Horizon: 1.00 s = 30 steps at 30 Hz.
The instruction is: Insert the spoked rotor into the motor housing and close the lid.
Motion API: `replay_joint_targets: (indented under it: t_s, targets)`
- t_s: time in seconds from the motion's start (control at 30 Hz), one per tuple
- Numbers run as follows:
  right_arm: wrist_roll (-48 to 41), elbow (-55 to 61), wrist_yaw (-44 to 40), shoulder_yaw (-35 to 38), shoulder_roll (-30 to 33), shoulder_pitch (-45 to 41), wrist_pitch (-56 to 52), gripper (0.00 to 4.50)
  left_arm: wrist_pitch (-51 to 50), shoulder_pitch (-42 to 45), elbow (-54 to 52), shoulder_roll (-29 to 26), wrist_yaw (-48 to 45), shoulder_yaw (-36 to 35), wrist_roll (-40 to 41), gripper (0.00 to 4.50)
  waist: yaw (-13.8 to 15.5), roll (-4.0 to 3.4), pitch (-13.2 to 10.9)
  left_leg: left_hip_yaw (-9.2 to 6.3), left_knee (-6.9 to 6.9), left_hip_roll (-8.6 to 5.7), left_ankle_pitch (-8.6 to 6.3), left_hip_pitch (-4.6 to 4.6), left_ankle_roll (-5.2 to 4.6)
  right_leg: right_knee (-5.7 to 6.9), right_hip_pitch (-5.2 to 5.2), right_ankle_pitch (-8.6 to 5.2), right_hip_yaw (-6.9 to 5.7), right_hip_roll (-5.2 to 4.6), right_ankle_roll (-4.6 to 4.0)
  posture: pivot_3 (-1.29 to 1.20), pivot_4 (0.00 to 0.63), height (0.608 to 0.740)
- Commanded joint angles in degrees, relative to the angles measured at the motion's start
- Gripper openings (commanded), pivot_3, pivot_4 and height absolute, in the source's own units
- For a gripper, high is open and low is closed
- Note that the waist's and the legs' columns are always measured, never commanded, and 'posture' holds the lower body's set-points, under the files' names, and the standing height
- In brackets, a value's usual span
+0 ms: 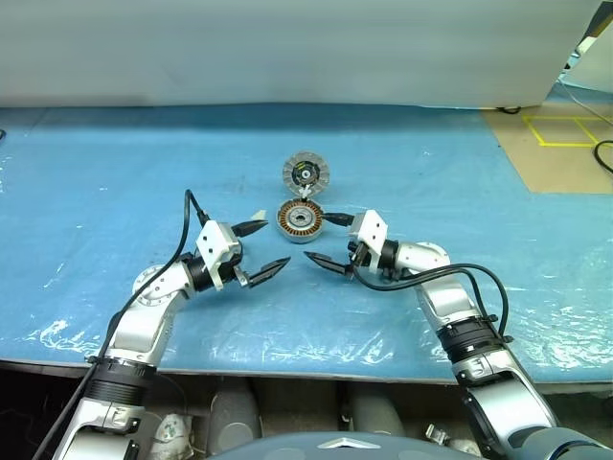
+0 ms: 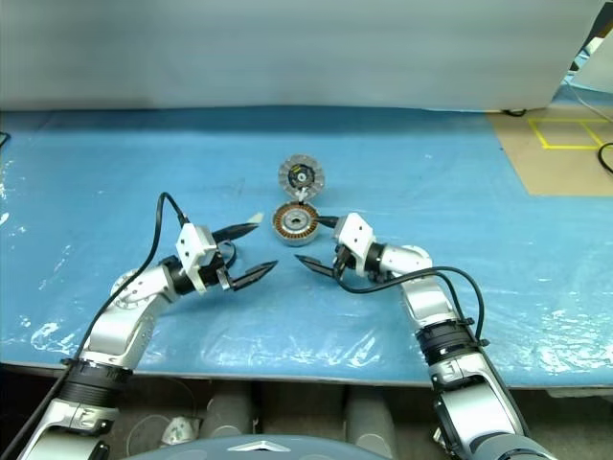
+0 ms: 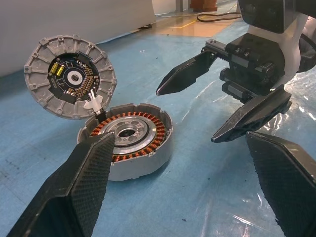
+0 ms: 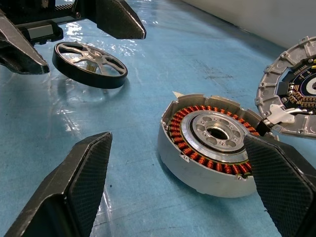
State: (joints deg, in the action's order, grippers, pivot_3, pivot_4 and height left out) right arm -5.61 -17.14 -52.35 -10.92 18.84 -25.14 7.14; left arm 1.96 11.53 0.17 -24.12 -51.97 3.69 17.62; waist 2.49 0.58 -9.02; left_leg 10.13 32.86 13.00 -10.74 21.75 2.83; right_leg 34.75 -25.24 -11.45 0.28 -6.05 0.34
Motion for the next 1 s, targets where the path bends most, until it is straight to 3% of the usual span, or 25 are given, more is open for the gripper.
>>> replay_joint_targets:
  t_s: [0.03,1.0]
  targets:
    - [0.0,0.7,-0.1,-0.1,0.0,-1.0,1.4,4.50,0.6,0.6,-0.9,-0.2,0.4,-0.8,0.1,4.47,0.0,0.00,0.0,0.00,0.00,0.00,0.00,0.00,0.00,0.00,0.00,0.00,0.00,0.00,0.00,0.00,0.150,0.740]
    - [-1.2,2.0,-1.3,0.5,1.2,-1.4,-1.0,4.50,2.4,0.3,0.3,-0.2,0.3,-0.9,0.0,4.47,0.0,0.00,0.0,0.00,0.00,0.00,0.00,0.00,0.00,0.00,0.00,0.00,0.00,0.00,0.00,0.00,0.150,0.740]
